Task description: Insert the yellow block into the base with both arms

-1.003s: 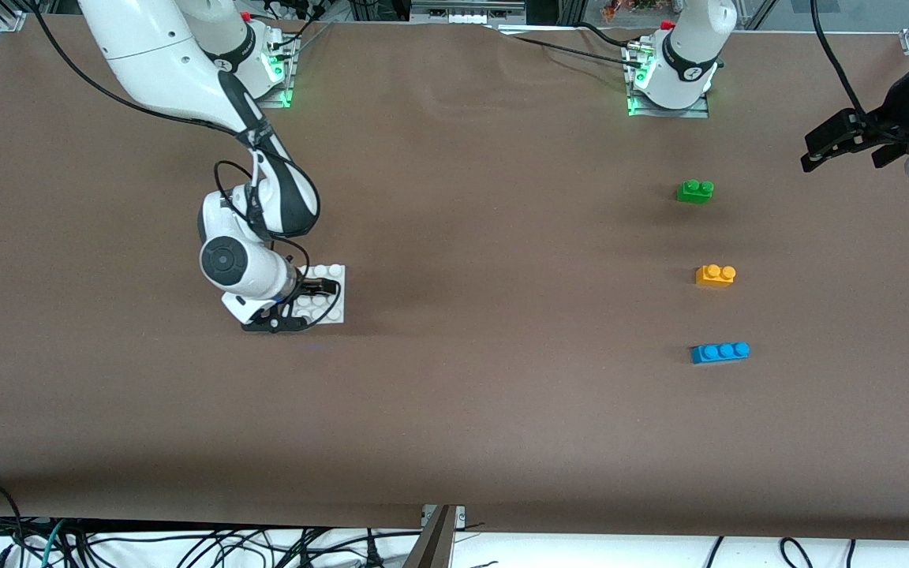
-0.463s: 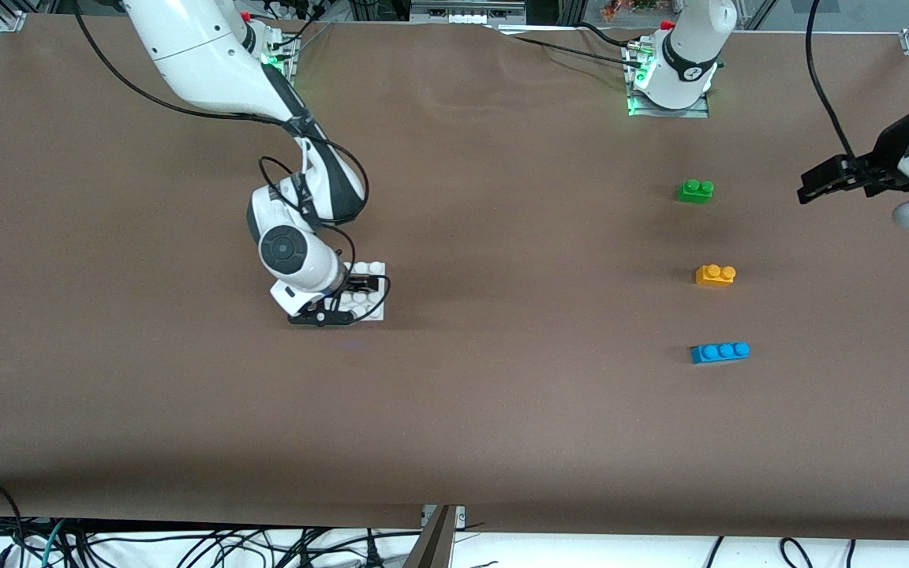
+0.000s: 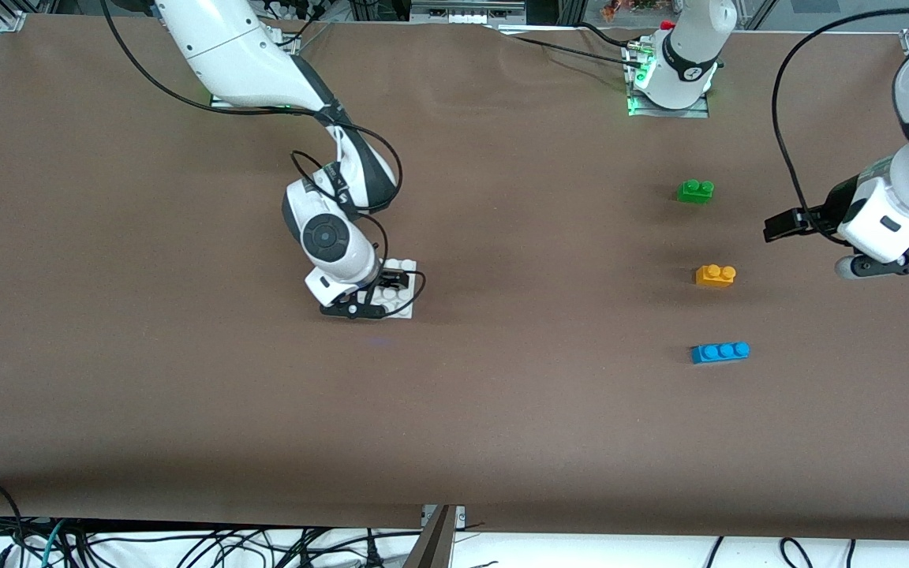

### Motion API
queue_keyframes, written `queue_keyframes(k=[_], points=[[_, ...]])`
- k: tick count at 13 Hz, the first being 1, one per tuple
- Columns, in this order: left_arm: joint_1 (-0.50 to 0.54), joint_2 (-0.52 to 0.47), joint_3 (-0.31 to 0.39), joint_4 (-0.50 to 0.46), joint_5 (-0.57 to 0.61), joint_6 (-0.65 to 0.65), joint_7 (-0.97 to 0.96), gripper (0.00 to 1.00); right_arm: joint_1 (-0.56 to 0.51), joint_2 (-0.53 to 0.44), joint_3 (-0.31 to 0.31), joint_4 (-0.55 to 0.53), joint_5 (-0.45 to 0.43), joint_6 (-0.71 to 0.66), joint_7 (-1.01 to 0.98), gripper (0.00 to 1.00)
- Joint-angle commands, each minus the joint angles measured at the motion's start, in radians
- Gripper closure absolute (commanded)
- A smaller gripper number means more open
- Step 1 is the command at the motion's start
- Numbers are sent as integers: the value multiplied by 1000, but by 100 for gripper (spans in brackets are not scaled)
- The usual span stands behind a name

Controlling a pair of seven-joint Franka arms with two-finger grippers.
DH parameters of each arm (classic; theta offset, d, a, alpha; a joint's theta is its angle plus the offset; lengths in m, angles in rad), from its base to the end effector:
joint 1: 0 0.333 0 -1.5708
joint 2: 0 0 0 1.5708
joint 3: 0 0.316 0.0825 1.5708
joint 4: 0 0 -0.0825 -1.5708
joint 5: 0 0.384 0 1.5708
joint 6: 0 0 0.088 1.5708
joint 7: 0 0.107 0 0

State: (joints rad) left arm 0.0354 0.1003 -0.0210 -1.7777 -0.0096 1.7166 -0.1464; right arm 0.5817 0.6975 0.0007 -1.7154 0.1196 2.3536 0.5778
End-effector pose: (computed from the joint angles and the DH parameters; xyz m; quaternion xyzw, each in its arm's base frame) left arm 0.5743 0.0078 0.4819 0.9934 0.0811 -0.0808 0.0004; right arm 0.5545 0.3671 0.1787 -0.9979 0.0412 0.0474 0.0183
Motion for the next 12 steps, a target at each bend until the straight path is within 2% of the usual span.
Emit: queue_keyframes(k=[1, 7, 8, 12], points=[[23, -27, -4, -118, 17, 101, 18, 0, 55, 42, 1, 59, 21, 9, 62, 0], [35, 39, 10, -296, 17, 346, 18, 0, 132, 57, 5, 103, 23, 16, 151, 0], [35, 56, 18, -316, 17, 380, 18, 0, 132, 60, 27, 112, 23, 16, 152, 0], [37, 148, 32, -331, 17, 444, 120, 0, 147, 68, 41, 137, 21, 16, 151, 0]])
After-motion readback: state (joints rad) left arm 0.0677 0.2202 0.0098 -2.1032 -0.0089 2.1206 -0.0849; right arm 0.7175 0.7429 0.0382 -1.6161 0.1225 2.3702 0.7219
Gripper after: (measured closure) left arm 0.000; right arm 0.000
